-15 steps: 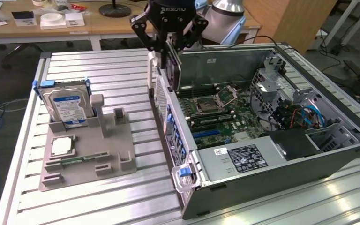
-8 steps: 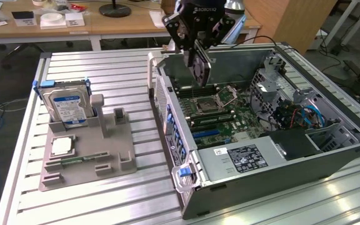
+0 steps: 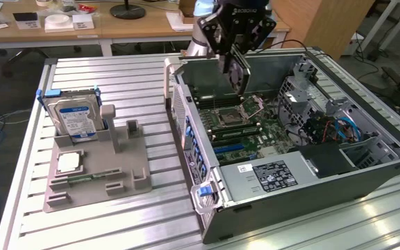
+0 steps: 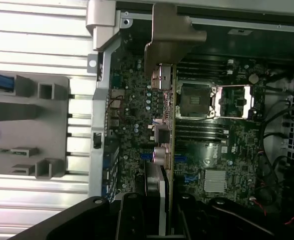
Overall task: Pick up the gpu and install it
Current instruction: 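Pick up the gpu and move the gpu toward the slot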
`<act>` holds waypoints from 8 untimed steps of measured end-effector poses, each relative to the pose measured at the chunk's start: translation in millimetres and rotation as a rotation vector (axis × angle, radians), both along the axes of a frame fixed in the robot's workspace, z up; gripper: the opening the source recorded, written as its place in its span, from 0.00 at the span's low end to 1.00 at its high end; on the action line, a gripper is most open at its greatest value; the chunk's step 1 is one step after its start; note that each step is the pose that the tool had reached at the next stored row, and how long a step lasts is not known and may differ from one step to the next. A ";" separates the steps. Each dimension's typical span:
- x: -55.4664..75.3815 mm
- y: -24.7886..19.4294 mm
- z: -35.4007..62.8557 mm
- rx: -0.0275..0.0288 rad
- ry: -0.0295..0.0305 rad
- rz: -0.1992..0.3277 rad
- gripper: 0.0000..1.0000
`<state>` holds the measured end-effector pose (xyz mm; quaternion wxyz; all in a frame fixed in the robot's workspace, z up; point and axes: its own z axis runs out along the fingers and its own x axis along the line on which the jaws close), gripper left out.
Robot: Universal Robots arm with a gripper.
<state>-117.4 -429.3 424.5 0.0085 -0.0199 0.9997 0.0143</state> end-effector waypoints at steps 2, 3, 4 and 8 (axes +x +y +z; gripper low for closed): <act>8.2 0.0 0.0 -0.0001 0.0000 0.000 0.28; 12.3 0.0 0.0 0.0000 0.0000 0.000 0.28; 16.2 0.0 0.0 0.0000 0.0000 0.000 0.28; 32.0 0.0 0.0 0.0000 0.0000 0.000 0.28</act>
